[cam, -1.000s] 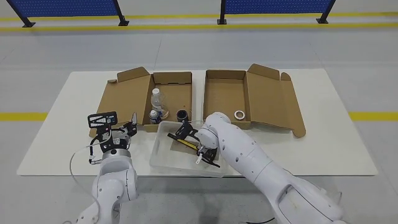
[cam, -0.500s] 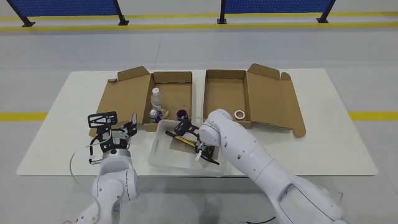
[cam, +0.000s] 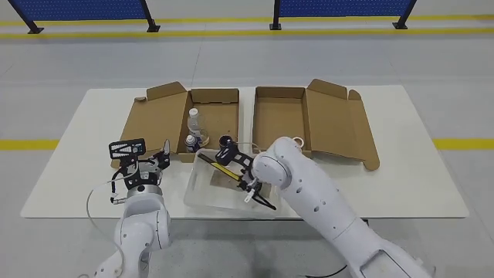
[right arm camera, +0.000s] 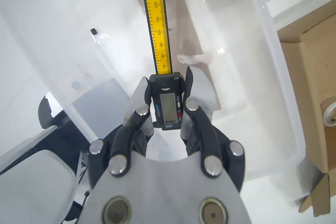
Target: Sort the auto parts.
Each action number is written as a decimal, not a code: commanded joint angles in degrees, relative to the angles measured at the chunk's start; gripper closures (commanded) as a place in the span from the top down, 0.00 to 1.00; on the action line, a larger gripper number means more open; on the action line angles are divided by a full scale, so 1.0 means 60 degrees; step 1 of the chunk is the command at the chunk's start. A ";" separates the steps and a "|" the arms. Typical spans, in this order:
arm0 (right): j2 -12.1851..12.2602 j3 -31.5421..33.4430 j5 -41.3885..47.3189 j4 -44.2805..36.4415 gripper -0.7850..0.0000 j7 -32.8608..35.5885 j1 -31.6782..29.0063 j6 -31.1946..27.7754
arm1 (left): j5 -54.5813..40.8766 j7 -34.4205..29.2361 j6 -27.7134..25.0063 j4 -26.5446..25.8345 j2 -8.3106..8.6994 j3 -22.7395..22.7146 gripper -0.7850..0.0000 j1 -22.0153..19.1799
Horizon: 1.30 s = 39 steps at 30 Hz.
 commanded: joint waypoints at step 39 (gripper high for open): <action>0.0824 0.2879 0.6244 -0.1788 0.00 -0.2216 -0.2363 -0.0147 | 0.0000 0.0000 0.0000 0.0000 0.0000 0.0000 1.00 0.0000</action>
